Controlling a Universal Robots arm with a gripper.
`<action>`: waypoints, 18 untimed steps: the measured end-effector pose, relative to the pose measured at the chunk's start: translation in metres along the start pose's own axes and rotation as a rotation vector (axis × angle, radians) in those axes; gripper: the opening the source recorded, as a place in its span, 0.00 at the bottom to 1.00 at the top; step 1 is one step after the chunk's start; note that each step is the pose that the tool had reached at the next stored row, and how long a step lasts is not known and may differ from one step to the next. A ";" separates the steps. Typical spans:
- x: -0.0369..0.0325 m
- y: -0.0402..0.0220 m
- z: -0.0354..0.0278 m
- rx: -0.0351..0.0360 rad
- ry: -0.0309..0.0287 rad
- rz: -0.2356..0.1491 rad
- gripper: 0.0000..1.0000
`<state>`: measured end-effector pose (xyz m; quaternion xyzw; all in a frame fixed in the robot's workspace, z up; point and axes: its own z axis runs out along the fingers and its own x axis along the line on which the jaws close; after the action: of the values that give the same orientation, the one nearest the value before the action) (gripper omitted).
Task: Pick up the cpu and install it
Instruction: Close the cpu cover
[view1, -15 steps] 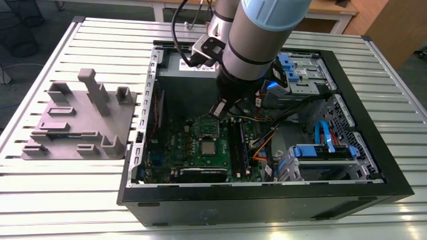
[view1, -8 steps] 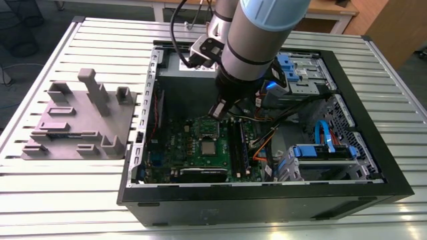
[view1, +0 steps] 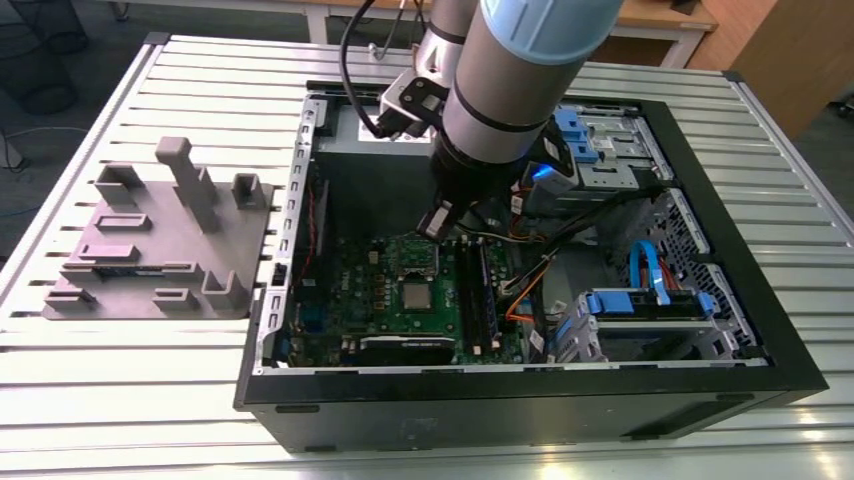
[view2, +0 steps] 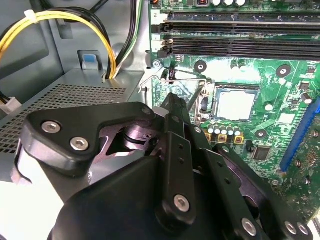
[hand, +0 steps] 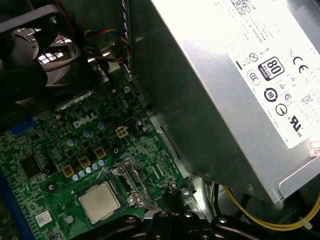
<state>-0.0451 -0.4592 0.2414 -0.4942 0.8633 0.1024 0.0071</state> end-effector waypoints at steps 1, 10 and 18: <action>0.0000 0.0000 0.0000 -0.0001 0.0000 0.000 0.11; 0.0017 -0.0010 -0.0003 0.0002 0.0005 0.000 0.11; 0.0064 -0.0037 -0.0013 0.0013 0.0022 0.000 0.11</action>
<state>-0.0451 -0.4667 0.2414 -0.4942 0.8634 0.1014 0.0064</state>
